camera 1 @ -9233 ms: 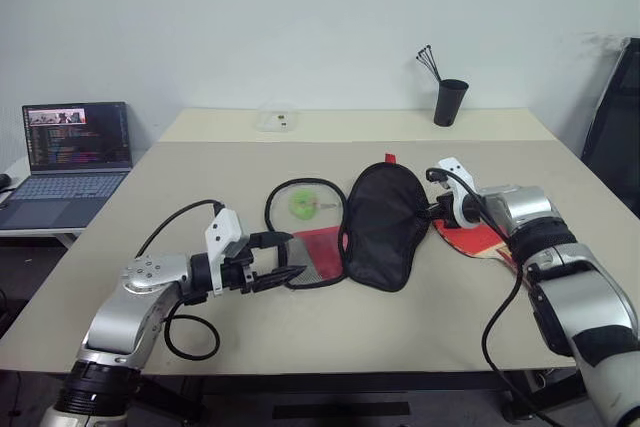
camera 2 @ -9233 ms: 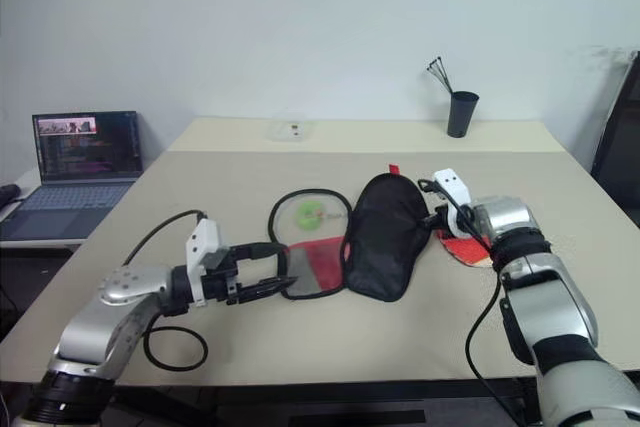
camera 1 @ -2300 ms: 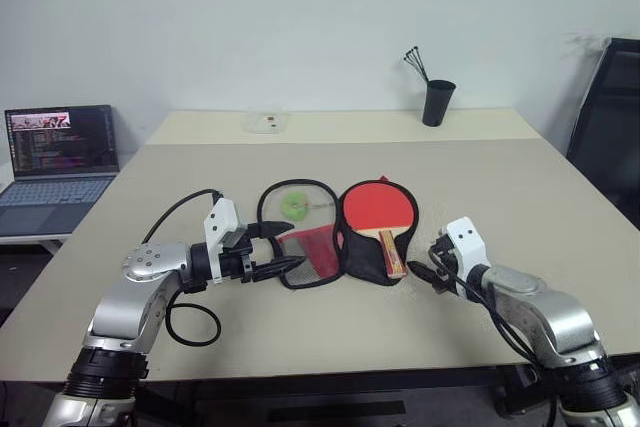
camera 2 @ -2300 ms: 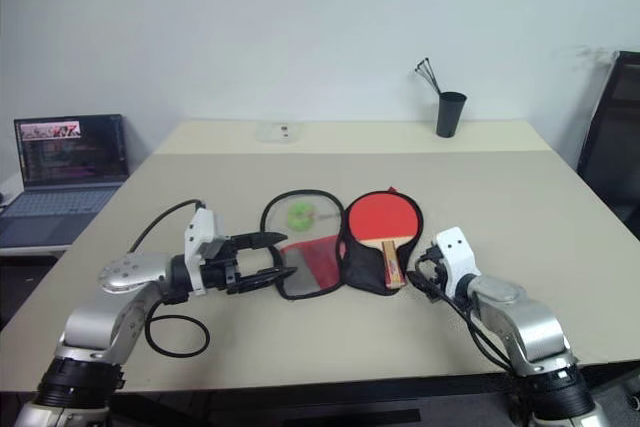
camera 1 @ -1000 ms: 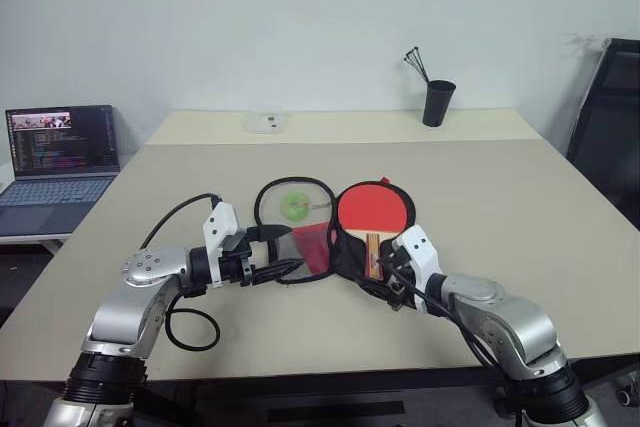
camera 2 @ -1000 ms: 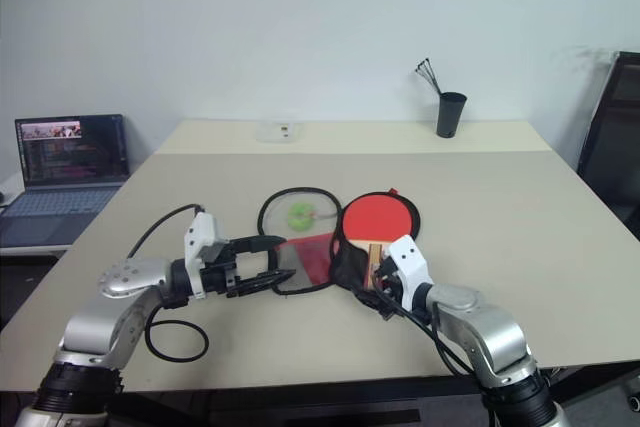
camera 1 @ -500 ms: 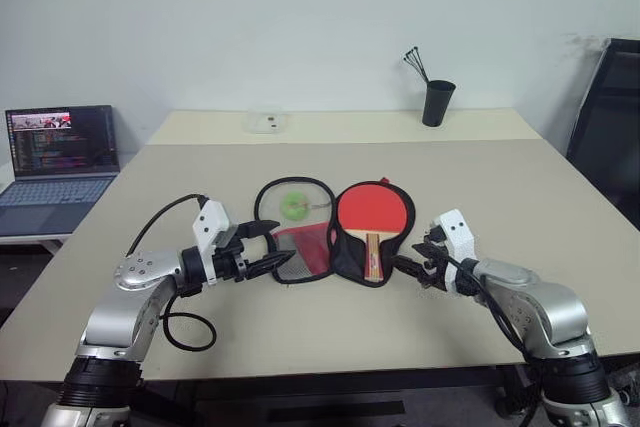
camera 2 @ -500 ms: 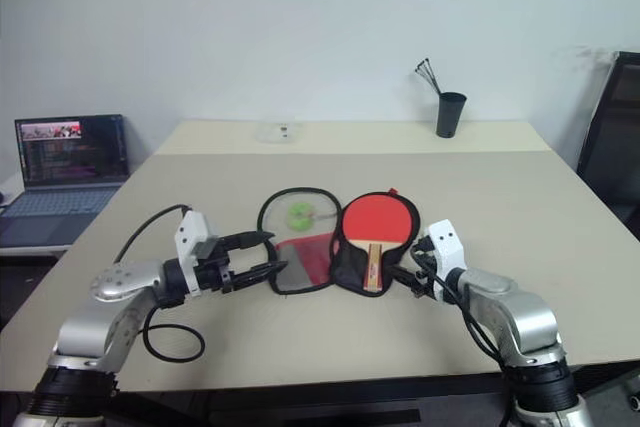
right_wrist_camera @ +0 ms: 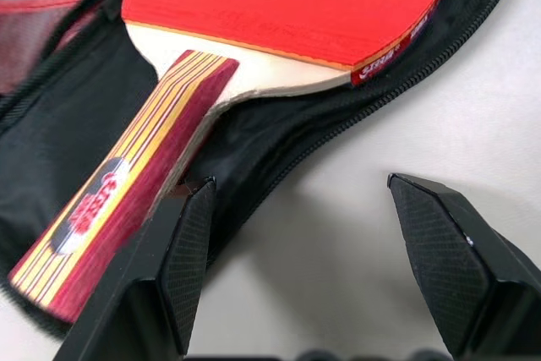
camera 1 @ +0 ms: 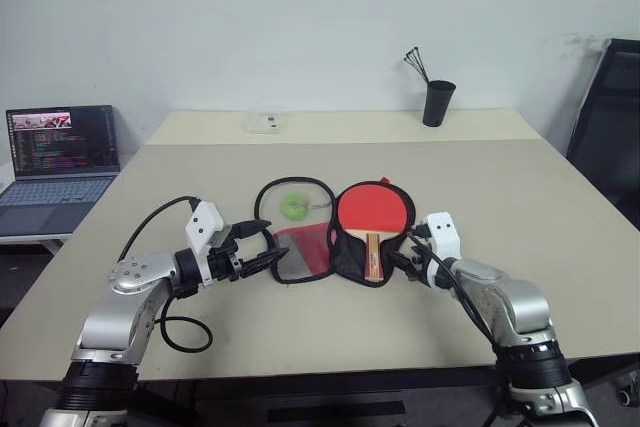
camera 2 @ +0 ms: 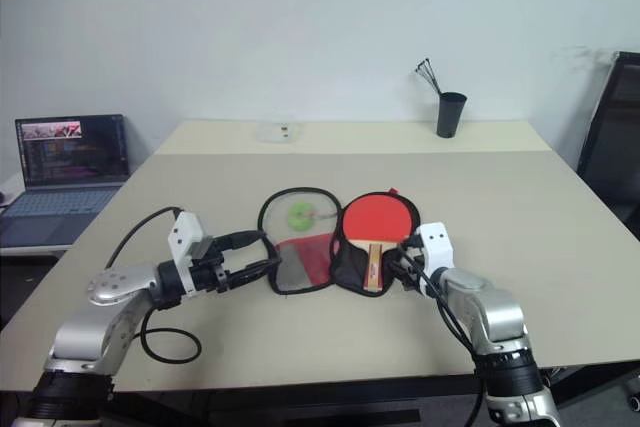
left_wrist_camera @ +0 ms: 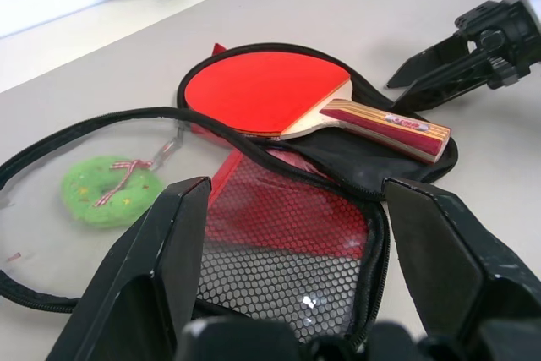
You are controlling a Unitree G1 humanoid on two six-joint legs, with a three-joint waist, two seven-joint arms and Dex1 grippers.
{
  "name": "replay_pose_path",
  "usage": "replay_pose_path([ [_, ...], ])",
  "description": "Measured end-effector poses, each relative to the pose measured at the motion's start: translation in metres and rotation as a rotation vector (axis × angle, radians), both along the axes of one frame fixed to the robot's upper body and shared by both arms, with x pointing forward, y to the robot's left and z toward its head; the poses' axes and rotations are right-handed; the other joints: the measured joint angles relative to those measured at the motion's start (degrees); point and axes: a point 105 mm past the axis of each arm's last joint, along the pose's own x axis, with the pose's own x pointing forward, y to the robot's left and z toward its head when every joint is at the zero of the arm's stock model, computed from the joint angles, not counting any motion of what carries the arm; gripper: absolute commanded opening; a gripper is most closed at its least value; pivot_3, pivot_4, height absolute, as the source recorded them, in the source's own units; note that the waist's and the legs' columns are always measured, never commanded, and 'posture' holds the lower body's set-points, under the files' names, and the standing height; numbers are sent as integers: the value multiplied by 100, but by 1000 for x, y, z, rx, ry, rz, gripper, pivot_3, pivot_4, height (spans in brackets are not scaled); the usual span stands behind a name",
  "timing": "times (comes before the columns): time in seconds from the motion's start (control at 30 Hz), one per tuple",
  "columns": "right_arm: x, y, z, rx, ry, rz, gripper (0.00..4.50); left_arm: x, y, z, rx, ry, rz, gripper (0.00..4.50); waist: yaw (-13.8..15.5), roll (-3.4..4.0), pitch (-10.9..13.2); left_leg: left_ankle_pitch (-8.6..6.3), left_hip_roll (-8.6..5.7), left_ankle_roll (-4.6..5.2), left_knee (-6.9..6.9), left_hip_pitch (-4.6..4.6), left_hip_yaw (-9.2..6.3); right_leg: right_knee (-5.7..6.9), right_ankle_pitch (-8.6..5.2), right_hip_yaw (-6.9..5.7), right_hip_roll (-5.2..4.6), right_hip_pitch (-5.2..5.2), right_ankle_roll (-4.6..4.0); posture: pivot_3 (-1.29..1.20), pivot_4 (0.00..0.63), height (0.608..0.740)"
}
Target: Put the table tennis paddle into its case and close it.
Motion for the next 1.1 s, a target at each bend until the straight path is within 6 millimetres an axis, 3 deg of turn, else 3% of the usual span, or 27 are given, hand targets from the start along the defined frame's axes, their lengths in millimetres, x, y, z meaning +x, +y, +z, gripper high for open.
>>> replay_pose_path([
  [0.17,9,8,-1,-21,-29,8,3577,0,0,0,0,-2,3,3540,-6,0,0,0,0,0,1,1,2,2,0,0,0,0,-1,0,150,740],
  [0.23,11,11,-1,-22,-34,12,3202,0,0,0,0,-2,3,3540,-6,0,0,0,0,0,1,1,1,2,1,1,0,0,-1,0,150,740],
  [0.43,12,22,-3,-14,-25,28,1295,0,0,1,1,-3,1,3540,-16,0,0,0,2,0,0,0,0,3,1,2,1,0,-2,0,150,740],
  [0.57,13,19,-1,0,-2,18,29,-1,0,-1,2,0,1,3540,-13,0,0,0,3,0,0,0,1,2,1,1,-2,0,-2,0,150,740],
  [0.73,17,-2,4,-19,11,-21,29,-2,0,-2,3,3,1,3540,-3,0,0,0,2,0,0,-1,0,1,1,1,-3,0,-2,0,150,740],
  [0.93,27,-46,6,-72,39,-88,29,-2,0,-2,7,0,2,3540,36,0,0,0,-2,0,0,-2,1,-3,1,1,-6,1,-2,0,150,740],
  [1.1,34,-61,9,-84,52,-93,29,-2,-1,-3,8,-1,-1,3540,34,0,0,0,-3,0,0,-2,2,-3,1,1,-4,1,-3,0,150,740],
])
